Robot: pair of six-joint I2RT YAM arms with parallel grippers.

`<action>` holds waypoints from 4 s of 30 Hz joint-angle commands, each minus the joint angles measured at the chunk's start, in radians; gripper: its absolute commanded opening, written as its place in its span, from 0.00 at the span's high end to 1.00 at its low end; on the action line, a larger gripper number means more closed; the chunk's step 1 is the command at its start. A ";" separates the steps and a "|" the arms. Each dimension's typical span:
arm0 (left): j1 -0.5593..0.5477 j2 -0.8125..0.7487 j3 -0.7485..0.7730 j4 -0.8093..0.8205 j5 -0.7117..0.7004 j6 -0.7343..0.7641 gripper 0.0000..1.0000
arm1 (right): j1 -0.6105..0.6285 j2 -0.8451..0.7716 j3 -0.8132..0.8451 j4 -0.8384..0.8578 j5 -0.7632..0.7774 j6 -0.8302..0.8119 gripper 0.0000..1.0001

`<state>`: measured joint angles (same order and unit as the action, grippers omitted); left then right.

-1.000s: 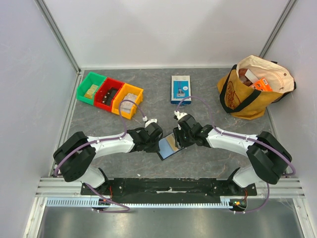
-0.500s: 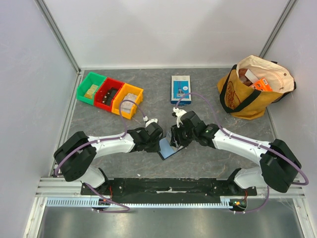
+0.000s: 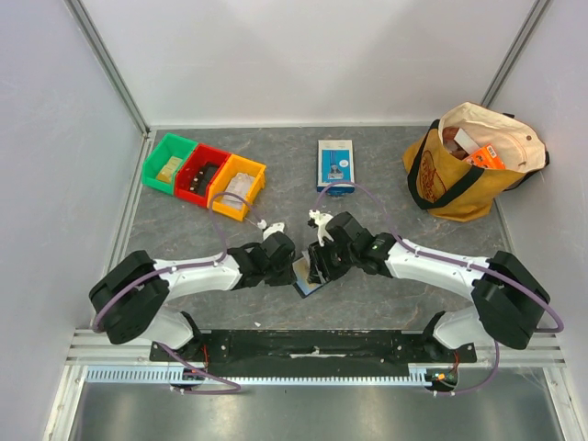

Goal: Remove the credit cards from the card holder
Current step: Remove the credit card from the card holder.

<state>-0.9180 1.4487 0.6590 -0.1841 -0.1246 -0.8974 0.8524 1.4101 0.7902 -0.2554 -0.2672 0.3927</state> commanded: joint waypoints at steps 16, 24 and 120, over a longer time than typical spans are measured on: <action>-0.002 -0.186 -0.045 0.100 -0.009 -0.057 0.68 | -0.015 -0.085 0.004 0.020 0.381 0.003 0.40; 0.016 -0.056 0.005 0.120 0.008 -0.029 0.71 | -0.131 -0.005 -0.068 0.232 -0.001 0.006 0.47; 0.044 0.035 -0.065 0.163 0.168 -0.092 0.83 | -0.351 0.256 -0.194 0.610 -0.432 0.163 0.81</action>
<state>-0.8726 1.4933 0.6201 0.0330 0.0566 -0.9806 0.5022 1.6547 0.5617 0.3237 -0.6834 0.5507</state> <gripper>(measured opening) 0.171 0.215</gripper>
